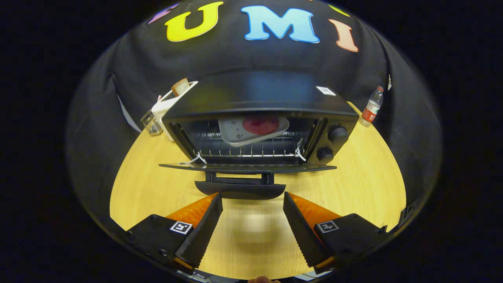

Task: Open the toaster oven, put the food inside, and close the toaster oven door.

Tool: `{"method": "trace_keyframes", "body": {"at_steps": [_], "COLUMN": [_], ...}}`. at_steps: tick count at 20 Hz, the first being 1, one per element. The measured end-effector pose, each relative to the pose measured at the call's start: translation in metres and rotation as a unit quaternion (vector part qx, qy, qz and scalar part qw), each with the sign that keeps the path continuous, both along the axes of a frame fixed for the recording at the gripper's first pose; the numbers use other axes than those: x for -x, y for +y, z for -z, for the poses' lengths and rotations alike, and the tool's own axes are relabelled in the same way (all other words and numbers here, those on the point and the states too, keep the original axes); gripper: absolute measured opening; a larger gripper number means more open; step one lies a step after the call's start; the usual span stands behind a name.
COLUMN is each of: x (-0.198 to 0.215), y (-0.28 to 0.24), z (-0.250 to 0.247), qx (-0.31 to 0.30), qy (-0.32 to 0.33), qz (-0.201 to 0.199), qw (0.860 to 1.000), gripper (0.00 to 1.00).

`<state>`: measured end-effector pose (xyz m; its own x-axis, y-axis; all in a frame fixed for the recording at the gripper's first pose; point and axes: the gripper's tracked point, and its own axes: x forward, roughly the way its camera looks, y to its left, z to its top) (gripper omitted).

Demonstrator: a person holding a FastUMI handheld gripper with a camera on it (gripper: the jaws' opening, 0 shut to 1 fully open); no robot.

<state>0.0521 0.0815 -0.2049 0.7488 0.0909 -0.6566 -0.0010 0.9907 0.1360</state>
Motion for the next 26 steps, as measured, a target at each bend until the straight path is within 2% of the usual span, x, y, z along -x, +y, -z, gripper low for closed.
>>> {"method": "trace_keyframes", "body": {"at_steps": [5, 11, 18, 22, 26], "x": [-0.006, 0.024, 0.077, 0.107, 0.114], "y": [-0.017, -0.066, -0.161, -0.176, -0.185], "z": [-0.073, -0.163, -0.203, -0.2, -0.21], "qx": [-0.002, 0.026, 0.057, 0.051, 0.084], "qy": [-0.121, -0.255, -0.329, -0.331, -0.346], "qz": [0.002, 0.017, 0.079, 0.103, 0.101], "qw": [0.993, 0.966, 0.939, 0.936, 0.929], "gripper": [0.99, 0.98, 0.98, 0.98, 0.98]}}
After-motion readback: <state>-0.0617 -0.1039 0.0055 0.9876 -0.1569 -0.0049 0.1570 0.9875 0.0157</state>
